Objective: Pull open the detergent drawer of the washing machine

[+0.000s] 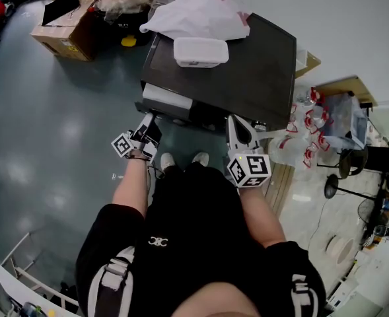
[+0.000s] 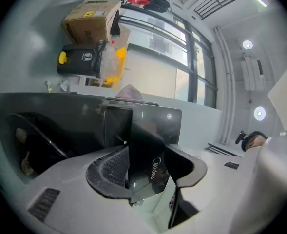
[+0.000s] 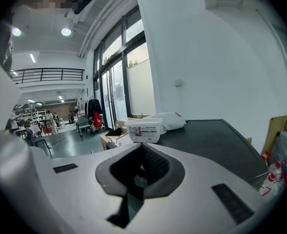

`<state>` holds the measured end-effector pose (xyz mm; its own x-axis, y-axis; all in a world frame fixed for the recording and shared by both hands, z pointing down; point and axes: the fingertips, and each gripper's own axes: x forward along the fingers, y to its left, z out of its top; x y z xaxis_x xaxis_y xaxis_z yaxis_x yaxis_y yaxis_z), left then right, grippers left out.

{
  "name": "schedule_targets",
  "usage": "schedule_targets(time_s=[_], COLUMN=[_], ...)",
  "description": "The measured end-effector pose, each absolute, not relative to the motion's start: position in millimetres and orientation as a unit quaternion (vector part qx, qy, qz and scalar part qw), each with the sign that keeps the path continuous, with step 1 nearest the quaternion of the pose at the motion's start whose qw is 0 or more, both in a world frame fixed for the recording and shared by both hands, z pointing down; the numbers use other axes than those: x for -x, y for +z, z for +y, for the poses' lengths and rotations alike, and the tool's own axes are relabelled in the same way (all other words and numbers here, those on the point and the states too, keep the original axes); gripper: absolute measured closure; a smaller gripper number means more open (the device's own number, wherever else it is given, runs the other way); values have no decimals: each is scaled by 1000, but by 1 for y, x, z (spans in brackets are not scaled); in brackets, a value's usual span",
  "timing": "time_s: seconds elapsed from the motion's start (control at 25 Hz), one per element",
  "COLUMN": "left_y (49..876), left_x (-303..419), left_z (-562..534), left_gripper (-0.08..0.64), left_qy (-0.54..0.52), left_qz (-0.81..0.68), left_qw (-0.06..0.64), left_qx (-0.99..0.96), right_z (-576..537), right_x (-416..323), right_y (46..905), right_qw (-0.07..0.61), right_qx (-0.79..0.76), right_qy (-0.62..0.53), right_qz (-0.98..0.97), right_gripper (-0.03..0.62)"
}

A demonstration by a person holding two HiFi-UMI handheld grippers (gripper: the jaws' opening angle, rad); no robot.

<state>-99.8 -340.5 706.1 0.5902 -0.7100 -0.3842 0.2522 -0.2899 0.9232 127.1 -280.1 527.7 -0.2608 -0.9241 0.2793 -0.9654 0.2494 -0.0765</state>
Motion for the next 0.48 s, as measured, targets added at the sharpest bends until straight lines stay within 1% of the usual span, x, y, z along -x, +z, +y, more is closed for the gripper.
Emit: schedule_targets(time_s=[0.28,0.48], left_y=[710,708], left_x=[109,115], left_z=[-310,-297], left_gripper=[339,339], left_qy=[-394,-395], left_qz=[-159,-165], left_qw=[580,582], left_qx=[-695,-692], right_z=[-275,-270], right_x=[-107,-99], right_y=[527,521], right_qw=[68,61], right_qx=[-594,-588], right_qy=[117,108], right_qz=[-793,-799], right_gripper=[591,591])
